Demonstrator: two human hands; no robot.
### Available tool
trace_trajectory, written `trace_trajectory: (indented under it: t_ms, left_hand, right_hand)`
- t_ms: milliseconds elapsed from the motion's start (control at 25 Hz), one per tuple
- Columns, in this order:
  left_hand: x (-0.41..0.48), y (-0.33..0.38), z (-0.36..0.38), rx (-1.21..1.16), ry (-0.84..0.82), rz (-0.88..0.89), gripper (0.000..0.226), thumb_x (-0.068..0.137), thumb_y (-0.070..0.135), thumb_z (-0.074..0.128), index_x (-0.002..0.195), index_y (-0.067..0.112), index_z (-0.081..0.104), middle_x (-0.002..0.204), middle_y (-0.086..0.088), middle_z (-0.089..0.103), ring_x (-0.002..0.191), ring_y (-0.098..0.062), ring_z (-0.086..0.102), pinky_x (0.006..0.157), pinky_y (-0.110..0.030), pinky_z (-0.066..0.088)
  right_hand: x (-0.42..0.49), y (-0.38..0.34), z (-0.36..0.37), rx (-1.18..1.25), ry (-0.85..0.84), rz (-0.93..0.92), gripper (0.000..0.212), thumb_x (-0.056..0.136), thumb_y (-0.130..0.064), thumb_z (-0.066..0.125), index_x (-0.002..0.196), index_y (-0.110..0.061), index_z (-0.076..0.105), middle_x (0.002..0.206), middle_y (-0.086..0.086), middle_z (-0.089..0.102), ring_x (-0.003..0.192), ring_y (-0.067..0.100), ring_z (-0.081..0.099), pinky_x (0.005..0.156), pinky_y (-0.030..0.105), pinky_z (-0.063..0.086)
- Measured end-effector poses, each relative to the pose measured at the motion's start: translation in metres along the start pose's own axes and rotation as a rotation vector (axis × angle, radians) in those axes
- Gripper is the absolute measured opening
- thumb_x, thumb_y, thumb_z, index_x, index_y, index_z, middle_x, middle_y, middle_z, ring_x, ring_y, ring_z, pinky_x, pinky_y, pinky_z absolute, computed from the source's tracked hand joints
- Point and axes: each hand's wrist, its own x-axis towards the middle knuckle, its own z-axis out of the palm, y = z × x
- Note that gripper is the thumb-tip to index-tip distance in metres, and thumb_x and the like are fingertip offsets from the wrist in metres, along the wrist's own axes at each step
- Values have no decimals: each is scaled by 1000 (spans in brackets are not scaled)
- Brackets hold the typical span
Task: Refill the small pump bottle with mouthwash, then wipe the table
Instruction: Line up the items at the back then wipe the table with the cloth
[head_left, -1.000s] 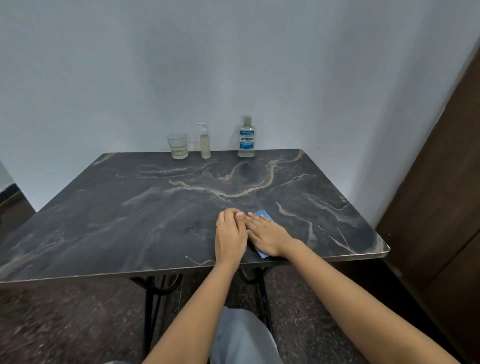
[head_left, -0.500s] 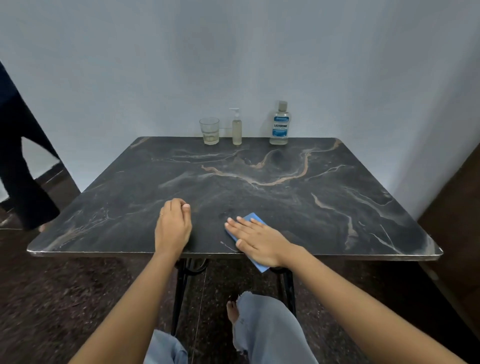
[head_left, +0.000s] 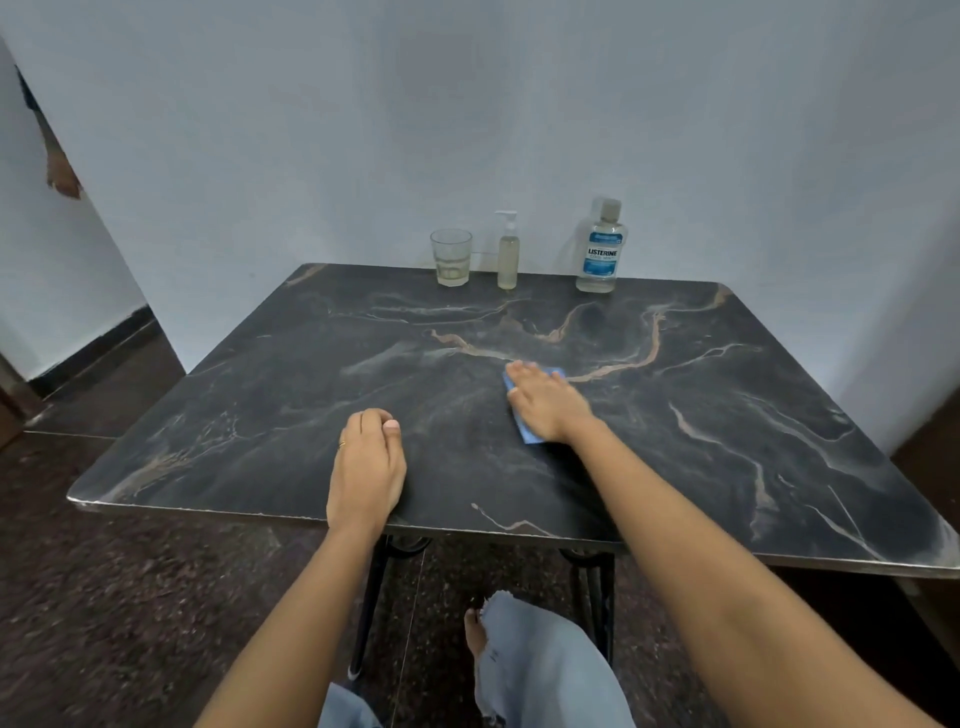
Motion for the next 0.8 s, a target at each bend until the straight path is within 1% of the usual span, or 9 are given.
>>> trace_trajectory:
  t_ms: [80,200,280,360,480,640,720,800]
  left_hand:
    - [1,-2,0,-35,19,-30,27,104,28,32,103,12,54,107,-1,54,103,-21,50,83,-32,39]
    - [1,-2,-1,-42,17,-37,28,104,28,32,104,12,54,107,-1,54,103,-20,50,82,-32,38]
    - [1,-1,-1,-51,18,-39,28,104,28,31,105,12,54,108,-2,54,104,-20,50,82,-33,40]
    - [1,-1,-2,-72,19,-50,29,104,29,31,106,12,55,109,-2,54,104,-20,51,82,-34,41]
    - [1,1,-4,-118,1,-64,27,104,28,33,106,13,55,108,1,52,102,-19,51,82,-32,38]
    - [9,1,-13,-233,-8,-45,25,103,23,35,107,10,56,110,-2,54,98,-13,47,84,-25,32]
    - [19,-10,-21,-180,-15,5,25,103,24,35,104,11,56,108,-3,56,95,-12,47,83,-27,32]
    - [29,-27,-31,-100,-18,37,23,103,27,36,98,13,54,102,-3,57,93,-15,49,80,-29,34]
  right_hand:
    - [-4,38,-10,-4,20,100,53,103,-30,21,153,-15,13,161,0,9,148,15,7,119,37,5]
    - [-37,77,-15,1,46,216,52,103,-31,18,153,-16,13,161,-1,7,148,14,6,120,37,4]
    - [-67,82,-11,1,62,255,53,103,-32,18,153,-17,12,161,-2,6,148,14,5,120,37,3]
    - [-95,69,-5,5,58,256,53,103,-33,17,153,-18,10,161,-3,5,148,13,2,120,36,1]
    - [-124,33,5,-31,41,187,53,104,-33,18,153,-19,7,161,-4,2,148,12,-1,119,33,-2]
    - [-123,-34,19,-48,17,-30,55,103,-35,17,153,-19,3,161,-3,-1,148,12,-4,120,33,-3]
    - [-110,-73,26,-45,14,-163,54,103,-34,18,153,-18,4,161,-3,1,148,13,-2,119,33,-3]
    - [-91,-105,34,-30,6,-267,54,103,-34,19,153,-18,6,161,-4,3,148,13,-1,119,33,-2]
